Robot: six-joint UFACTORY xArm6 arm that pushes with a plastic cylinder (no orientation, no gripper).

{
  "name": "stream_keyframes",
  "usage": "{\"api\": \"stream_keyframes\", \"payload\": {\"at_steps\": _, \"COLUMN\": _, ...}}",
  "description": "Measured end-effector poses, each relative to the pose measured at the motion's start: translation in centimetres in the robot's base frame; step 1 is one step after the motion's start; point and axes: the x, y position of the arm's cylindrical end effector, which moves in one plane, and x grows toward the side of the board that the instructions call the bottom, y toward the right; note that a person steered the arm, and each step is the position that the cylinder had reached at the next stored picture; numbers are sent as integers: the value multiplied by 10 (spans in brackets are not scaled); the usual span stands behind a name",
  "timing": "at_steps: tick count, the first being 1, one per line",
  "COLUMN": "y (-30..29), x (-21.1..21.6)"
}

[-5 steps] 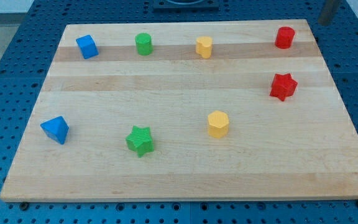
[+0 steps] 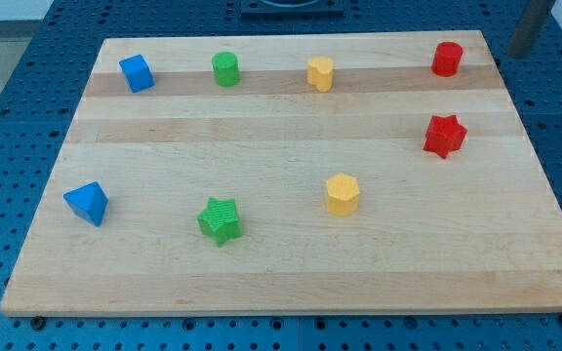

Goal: Move your arm to the top center

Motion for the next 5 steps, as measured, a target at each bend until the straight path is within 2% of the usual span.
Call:
{"api": "stream_keyframes", "payload": {"at_steps": 1, "y": -30, "x": -23}}
{"api": "stream_keyframes", "payload": {"at_steps": 3, "y": -41, "x": -24}}
{"api": "stream_keyframes", "payload": {"at_steps": 5, "y": -86, "x": -25}}
